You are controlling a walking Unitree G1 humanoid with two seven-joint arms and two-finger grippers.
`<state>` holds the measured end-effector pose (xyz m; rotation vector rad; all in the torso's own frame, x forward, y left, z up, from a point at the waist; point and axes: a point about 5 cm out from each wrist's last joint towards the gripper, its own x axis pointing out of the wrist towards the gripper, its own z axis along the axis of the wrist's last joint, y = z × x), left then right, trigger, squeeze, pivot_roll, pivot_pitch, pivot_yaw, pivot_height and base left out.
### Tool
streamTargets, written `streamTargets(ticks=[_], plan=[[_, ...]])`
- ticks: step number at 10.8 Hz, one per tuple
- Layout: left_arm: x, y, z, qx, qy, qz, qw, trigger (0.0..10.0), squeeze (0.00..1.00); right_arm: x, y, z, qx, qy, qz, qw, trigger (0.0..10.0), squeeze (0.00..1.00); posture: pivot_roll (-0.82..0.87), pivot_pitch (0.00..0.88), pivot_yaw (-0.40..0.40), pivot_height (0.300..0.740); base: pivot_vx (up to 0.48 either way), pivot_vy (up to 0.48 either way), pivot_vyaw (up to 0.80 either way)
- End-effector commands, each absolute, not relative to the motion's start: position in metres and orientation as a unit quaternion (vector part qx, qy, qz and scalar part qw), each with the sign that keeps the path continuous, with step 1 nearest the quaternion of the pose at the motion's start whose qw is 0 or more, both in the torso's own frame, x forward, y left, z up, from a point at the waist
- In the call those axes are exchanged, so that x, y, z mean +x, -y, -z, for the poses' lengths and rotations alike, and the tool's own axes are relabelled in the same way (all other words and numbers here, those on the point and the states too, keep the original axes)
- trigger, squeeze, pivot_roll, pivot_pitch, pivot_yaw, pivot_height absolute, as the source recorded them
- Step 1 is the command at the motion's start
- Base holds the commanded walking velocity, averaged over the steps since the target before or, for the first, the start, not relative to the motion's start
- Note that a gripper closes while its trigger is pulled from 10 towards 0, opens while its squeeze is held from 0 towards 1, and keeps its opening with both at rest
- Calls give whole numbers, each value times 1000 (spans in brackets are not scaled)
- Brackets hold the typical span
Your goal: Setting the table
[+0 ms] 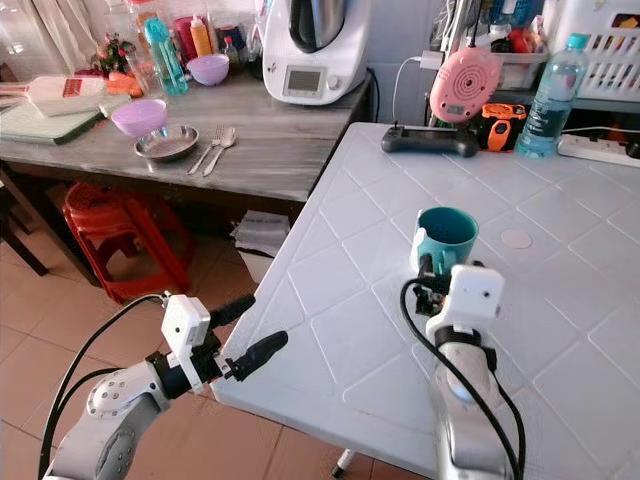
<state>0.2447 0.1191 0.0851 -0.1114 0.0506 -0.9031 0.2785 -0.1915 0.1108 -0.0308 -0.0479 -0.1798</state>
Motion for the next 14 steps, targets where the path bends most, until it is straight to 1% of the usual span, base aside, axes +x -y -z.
streamTargets(ticks=[1,2,4,11,13,14], plan=[[245,-117,-90,-42,-12,447,893,10000,0,284,191,-114,-16,27,78,996,0,0,-1,17,57,740,0,0,0],[244,-117,-90,-42,-13,446,894,10000,0,288,194,-114,-19,23,76,997,0,0,0,19,50,740,0,0,0],[243,-116,-89,-46,-11,443,895,10000,0,288,192,-112,-18,22,72,997,0,0,3,18,49,740,0,0,0],[244,-119,-83,-44,-11,452,891,10000,0,289,194,-110,-9,23,79,997,0,0,-3,10,63,740,0,0,0],[251,-120,-86,-49,-5,442,896,10000,0,290,193,-118,5,39,72,997,0,0,1,0,63,740,0,0,0],[260,-128,-91,-41,5,427,903,10000,0,285,192,-119,16,47,58,997,0,0,8,0,63,740,0,0,0]])
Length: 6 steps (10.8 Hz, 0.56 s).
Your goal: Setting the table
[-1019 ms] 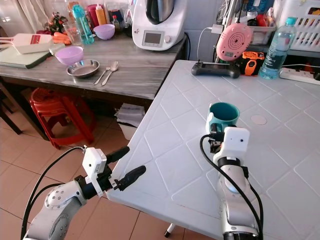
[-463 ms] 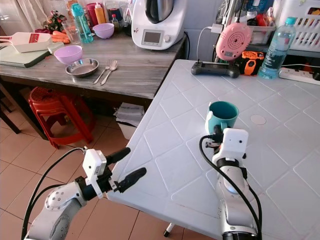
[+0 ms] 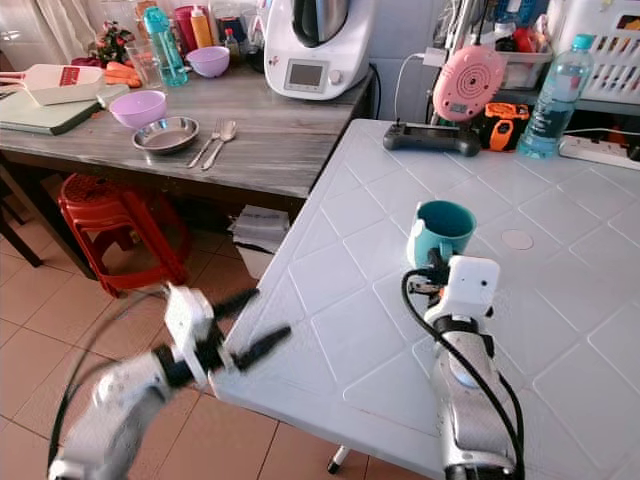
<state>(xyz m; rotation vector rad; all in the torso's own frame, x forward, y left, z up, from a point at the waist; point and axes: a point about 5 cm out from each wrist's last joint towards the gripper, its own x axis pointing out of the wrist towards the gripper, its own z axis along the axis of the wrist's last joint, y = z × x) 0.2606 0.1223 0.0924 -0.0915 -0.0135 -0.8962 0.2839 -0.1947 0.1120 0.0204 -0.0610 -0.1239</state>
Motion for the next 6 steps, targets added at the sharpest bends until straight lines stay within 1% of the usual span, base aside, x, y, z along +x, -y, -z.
streamTargets(ticks=[1,2,3,4,6], plan=[[269,-136,-94,-28,8,395,918,10000,0,280,193,-119,17,49,56,997,4039,0,13,0,60,740,0,0,0],[280,-144,-94,-8,1,351,936,10000,0,275,193,-118,16,49,57,997,10000,0,11,0,62,740,0,0,0],[291,-150,-94,17,-1,295,955,10000,0,272,194,-117,11,47,61,997,10000,0,11,0,63,740,0,0,0],[297,-155,-93,24,-11,262,965,10000,0,270,193,-116,20,42,65,997,10000,0,5,0,67,740,0,0,-800],[303,-160,-89,3,-9,226,974,10000,0,268,190,-117,10,45,55,997,10000,0,-1,0,67,740,0,0,-800]])
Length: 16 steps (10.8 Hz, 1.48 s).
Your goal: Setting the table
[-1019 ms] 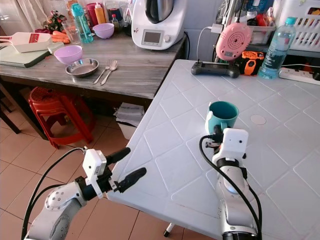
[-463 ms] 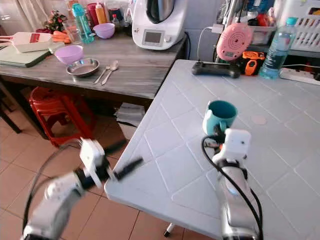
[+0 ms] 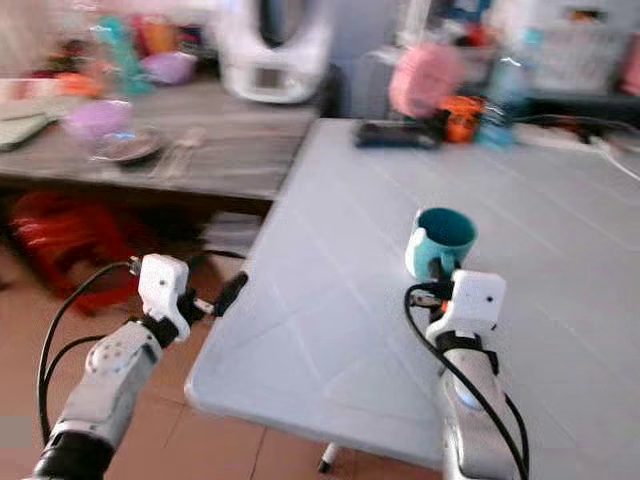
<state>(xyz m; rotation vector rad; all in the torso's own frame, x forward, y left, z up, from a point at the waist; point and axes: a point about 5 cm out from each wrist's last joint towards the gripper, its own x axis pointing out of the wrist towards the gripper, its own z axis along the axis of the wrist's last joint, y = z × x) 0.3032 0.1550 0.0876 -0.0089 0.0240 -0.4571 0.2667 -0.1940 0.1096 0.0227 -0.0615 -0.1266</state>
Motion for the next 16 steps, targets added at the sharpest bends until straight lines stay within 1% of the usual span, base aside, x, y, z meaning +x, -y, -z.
streamTargets(ticks=[1,2,4,10,16], plan=[[308,-163,-89,-13,-8,191,981,10000,0,268,191,-119,10,48,55,997,10000,0,-1,0,63,740,0,0,0],[310,-165,-89,-24,-7,171,985,10000,0,268,191,-119,10,48,55,997,10000,0,-1,0,59,740,0,0,0],[311,-165,-88,-30,-5,165,986,10000,0,267,187,-119,8,47,48,998,10000,0,-1,0,57,740,0,296,0],[314,-168,-87,-25,-7,172,985,10000,0,267,183,-119,12,51,54,997,10000,0,-5,0,71,740,0,416,0],[316,-164,-86,-26,-7,178,984,10000,0,267,181,-118,15,50,55,997,10000,0,-5,0,77,740,0,429,-482]])
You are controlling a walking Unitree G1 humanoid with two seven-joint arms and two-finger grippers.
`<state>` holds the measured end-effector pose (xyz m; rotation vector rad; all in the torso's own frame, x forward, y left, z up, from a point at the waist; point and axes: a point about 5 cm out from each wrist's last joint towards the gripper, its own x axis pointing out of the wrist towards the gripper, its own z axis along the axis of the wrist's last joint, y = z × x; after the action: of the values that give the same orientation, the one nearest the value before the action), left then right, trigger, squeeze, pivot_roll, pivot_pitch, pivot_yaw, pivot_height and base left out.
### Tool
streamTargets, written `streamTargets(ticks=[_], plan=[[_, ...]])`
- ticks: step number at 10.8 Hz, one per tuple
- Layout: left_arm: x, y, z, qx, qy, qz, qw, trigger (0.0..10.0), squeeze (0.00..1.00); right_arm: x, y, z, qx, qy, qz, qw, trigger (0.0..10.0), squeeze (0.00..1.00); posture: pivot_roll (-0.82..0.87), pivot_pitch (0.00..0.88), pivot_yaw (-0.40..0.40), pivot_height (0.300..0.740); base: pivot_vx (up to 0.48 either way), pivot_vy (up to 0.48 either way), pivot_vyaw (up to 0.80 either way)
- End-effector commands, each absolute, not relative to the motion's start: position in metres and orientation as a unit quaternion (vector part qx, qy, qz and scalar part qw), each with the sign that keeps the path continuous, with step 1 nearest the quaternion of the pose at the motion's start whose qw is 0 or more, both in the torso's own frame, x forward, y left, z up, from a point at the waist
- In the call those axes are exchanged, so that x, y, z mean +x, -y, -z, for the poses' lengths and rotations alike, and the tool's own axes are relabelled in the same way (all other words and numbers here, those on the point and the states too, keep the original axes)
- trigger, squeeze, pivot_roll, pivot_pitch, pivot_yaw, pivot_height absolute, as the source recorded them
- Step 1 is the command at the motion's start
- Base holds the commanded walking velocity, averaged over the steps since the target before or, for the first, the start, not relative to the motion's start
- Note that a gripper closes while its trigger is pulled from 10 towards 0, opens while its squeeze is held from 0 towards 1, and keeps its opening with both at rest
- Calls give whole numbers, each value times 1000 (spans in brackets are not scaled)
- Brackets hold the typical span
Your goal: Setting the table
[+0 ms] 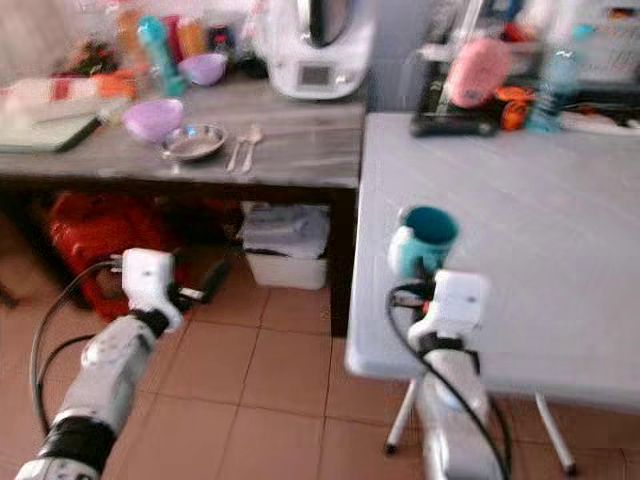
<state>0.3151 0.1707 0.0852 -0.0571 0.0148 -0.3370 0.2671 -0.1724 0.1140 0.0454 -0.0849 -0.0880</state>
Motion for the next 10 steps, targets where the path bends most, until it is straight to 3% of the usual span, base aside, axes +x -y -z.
streamTargets(ticks=[1,3,10], plan=[[316,-164,-85,-26,-7,178,984,10000,0,267,177,-118,16,51,50,997,10000,0,-3,0,77,740,0,428,-469],[316,-162,-85,-27,-5,177,984,10000,0,267,174,-117,18,51,48,997,10000,0,-4,0,77,740,0,435,-447],[323,-163,-92,-26,10,161,987,10000,0,271,174,-120,18,56,45,997,10000,0,-5,0,76,740,0,444,0]])
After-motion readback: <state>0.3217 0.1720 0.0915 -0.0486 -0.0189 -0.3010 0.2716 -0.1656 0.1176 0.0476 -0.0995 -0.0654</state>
